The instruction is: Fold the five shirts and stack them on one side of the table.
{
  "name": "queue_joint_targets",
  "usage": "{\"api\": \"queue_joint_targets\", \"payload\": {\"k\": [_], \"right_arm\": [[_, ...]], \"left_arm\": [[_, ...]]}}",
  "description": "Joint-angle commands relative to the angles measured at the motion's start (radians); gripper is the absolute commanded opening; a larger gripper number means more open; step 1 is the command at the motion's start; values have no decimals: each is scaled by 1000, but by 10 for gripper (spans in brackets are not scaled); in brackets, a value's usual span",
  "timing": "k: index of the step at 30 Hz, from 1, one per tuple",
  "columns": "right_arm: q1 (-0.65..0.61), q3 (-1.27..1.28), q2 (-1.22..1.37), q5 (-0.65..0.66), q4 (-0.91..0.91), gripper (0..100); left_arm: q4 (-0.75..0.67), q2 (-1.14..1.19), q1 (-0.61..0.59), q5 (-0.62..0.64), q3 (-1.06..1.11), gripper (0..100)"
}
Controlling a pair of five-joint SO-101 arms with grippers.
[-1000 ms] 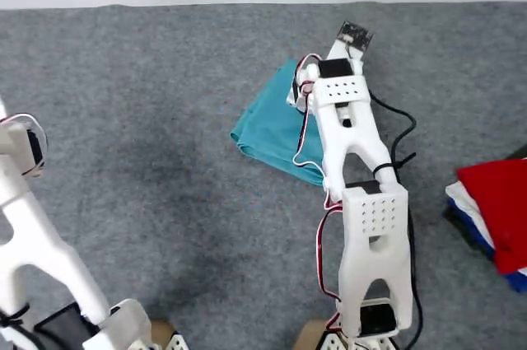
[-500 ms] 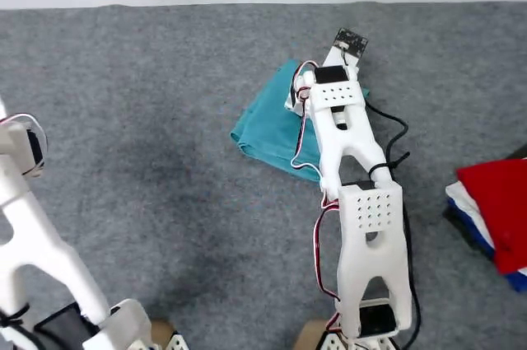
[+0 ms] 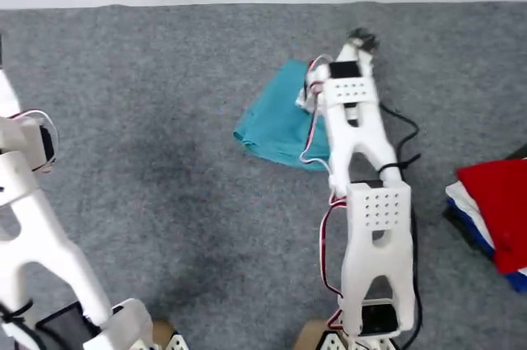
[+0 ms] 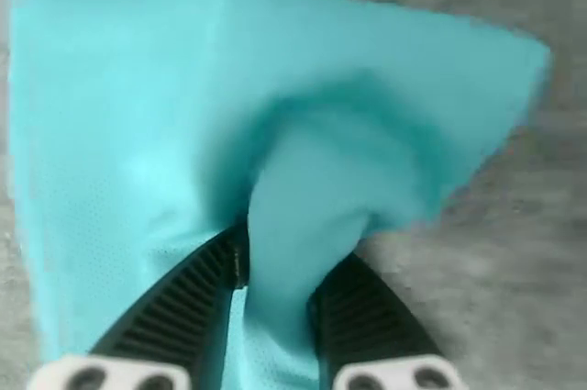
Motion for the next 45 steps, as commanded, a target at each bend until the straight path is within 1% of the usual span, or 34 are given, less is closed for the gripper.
{"api": "queue_joint_targets", "payload": {"k": [1,9,27,32,36,45], "right_arm": [[56,-107,-157,12,76,9],[133,-181,-291,11,222,9],[357,-313,-432,11,427,9],[447,-358,-469,51,449,9],[518,-353,-509,57,453,9],[680,-348,-522,146,453,9]], "left_arm": [[17,-41,20,-6,-12,2],[20,-41,21,-6,-12,2],[20,-41,21,-6,-12,2],[20,-41,21,-6,-12,2],[20,-41,21,-6,-12,2],[18,-41,21,-11,-12,2]]}}
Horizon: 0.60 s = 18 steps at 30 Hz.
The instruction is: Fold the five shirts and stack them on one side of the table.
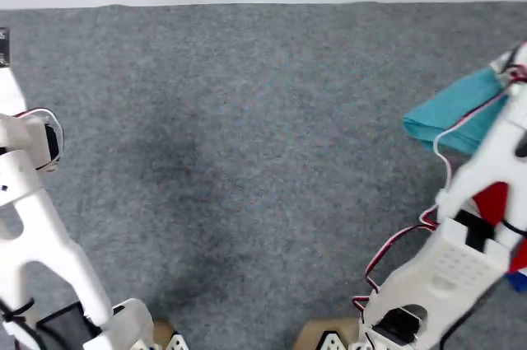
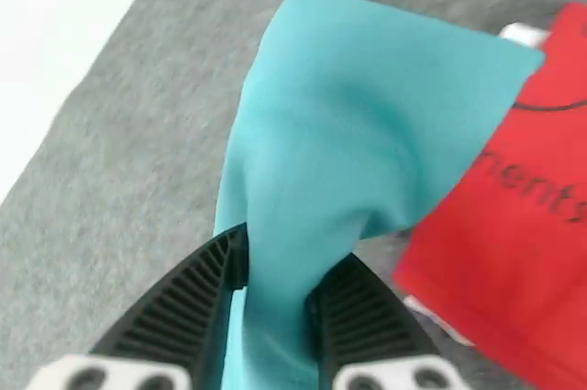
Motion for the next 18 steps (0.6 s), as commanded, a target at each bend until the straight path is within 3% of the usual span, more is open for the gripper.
{"api": "queue_joint_targets", "payload": {"k": [1,18], "right_arm": [[68,-41,-73,37,30,9],[292,34,19,144,31,9]], "left_arm": [[18,-41,5,-11,-12,2],[15,-41,6,-12,-12,2]]}}
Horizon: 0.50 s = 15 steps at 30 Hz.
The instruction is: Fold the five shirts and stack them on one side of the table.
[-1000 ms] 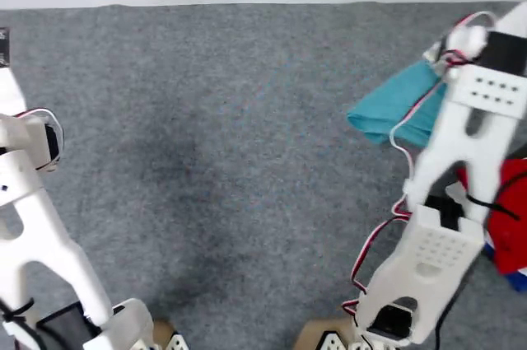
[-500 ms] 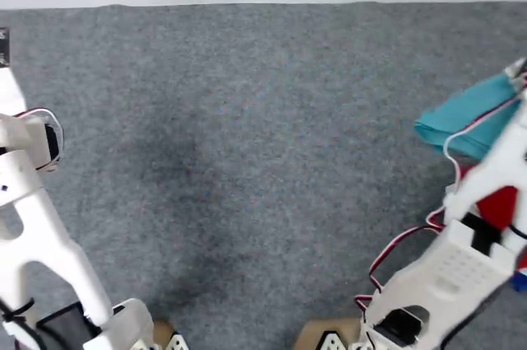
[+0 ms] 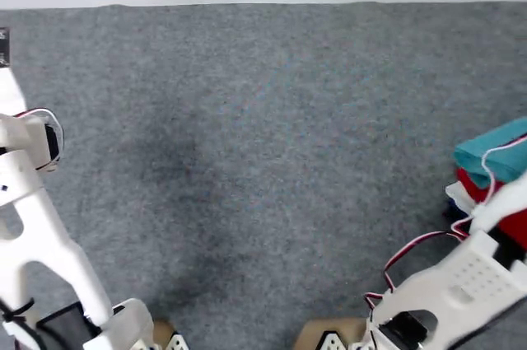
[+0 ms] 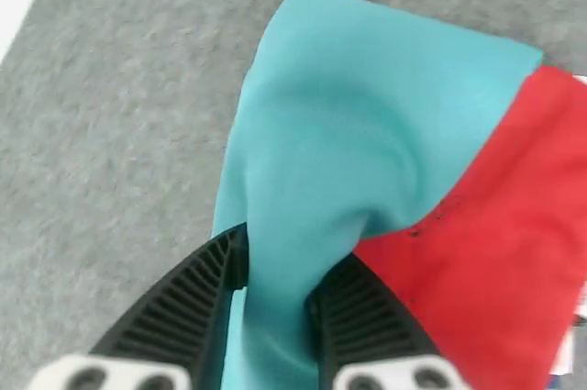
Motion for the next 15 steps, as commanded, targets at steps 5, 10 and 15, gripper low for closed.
{"api": "queue_joint_targets", "payload": {"k": [5,10,15], "right_arm": [[113,-6,53,63,41,9],[108,-11,64,71,42,9],[-1,-8,4,68,44,9]], "left_arm": [[15,-41,9,-11,-12,2],[15,-41,68,-9,-13,2],[20,-41,98,-6,-13,2]]}}
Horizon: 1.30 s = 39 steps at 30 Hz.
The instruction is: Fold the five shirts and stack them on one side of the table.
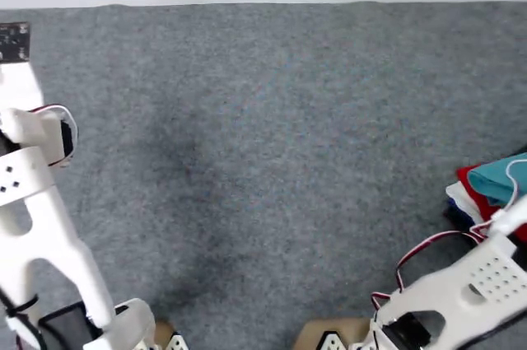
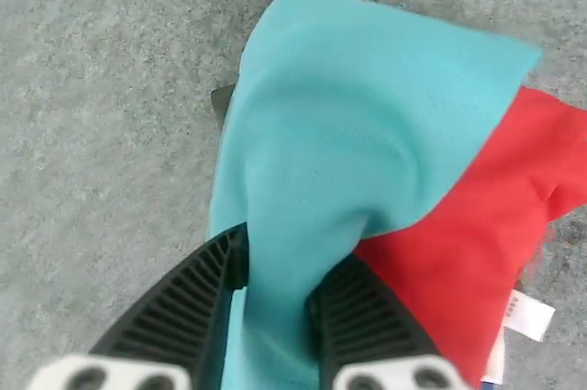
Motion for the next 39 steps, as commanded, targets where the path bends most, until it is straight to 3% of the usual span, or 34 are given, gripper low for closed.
{"api": "queue_joint_targets", "payload": {"k": [1,5,8,15,28,36,39], "right_arm": [[-102,-8,-93,3,44,9],[-208,-8,-108,-49,39,9],[-217,-8,-91,-57,35,9],[-99,-8,15,-46,35,9],[162,-12,116,109,38,9],[151,-8,25,158,44,10],[134,-6,1,157,44,73]], "left_arm": [[20,-43,12,-6,-15,2],[21,-43,8,-5,-64,2],[21,-43,8,-5,-111,2],[21,-43,8,-8,-133,2],[21,-41,12,-8,-133,2],[21,-41,12,-8,-133,2],[21,-41,12,-8,-133,2]]}}
